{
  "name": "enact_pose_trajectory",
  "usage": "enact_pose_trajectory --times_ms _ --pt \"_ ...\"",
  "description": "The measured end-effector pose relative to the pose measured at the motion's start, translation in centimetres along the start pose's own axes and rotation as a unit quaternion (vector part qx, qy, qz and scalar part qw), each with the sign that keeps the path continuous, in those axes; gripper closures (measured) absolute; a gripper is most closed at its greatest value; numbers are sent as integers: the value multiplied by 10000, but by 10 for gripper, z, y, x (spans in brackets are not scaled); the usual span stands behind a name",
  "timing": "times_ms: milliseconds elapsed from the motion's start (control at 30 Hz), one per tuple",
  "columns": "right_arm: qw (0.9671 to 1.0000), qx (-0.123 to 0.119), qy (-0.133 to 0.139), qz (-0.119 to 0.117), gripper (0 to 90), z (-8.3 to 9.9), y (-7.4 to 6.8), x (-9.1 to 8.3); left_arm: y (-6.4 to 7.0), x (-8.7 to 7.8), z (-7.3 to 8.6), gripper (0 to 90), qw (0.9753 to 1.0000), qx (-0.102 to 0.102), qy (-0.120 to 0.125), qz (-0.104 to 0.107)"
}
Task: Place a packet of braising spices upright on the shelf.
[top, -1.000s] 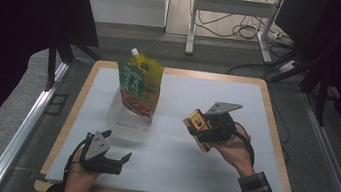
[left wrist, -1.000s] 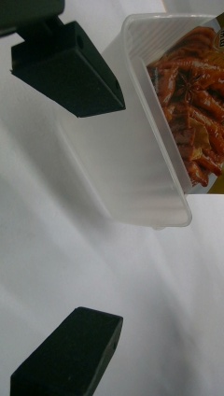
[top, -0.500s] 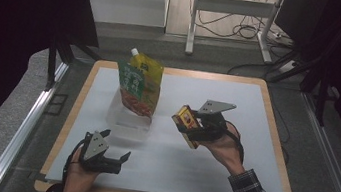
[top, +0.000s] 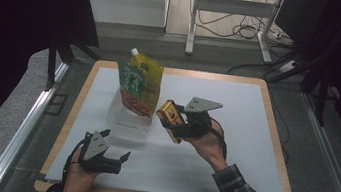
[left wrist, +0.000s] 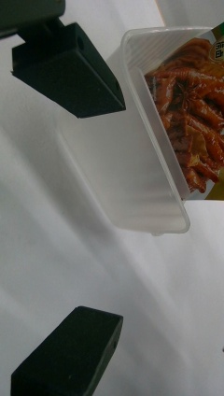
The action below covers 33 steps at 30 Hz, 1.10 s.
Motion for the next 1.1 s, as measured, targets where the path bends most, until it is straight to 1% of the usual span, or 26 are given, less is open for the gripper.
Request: enact_pose_trajectory --times_ms 167,233,400,500,667,800,933,1033,1100 --pt "9999 31 108 -73 318 -3 -5 12 0 0 0 16 10000 9 3 0" --pt "9999 -29 122 -71 318 -4 -7 17 0 0 0 16 10000 16 5 -3" --pt "9997 -41 206 -102 318 -7 -11 30 0 0 0 16 10000 6 9 6" --pt "9996 -66 239 -92 317 -8 -13 38 0 0 0 16 10000 19 8 0" --pt "9994 -29 324 -89 318 -10 -16 50 0 0 0 17 10000 22 1 4" --pt "9993 -92 351 -46 318 -12 -18 61 0 0 0 17 10000 19 10 9" --pt "9992 -98 394 -55 318 -14 -20 71 0 0 0 17 10000 23 16 11" --pt "9990 -113 424 -7 318 -15 -20 78 0 0 0 17 10000 24 9 14" --pt "9990 -100 439 -12 318 -15 -20 81 0 0 0 17 10000 23 3 14"
Point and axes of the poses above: each handheld gripper's, and its own axes: x roughly forward along the jaws, z roughly out of its underside, y roughly to its right, the point moved 5 cm from there along x, roughly forward along the jaws, and after that the axes turned 3 degrees about z, right-handed, at the moved point
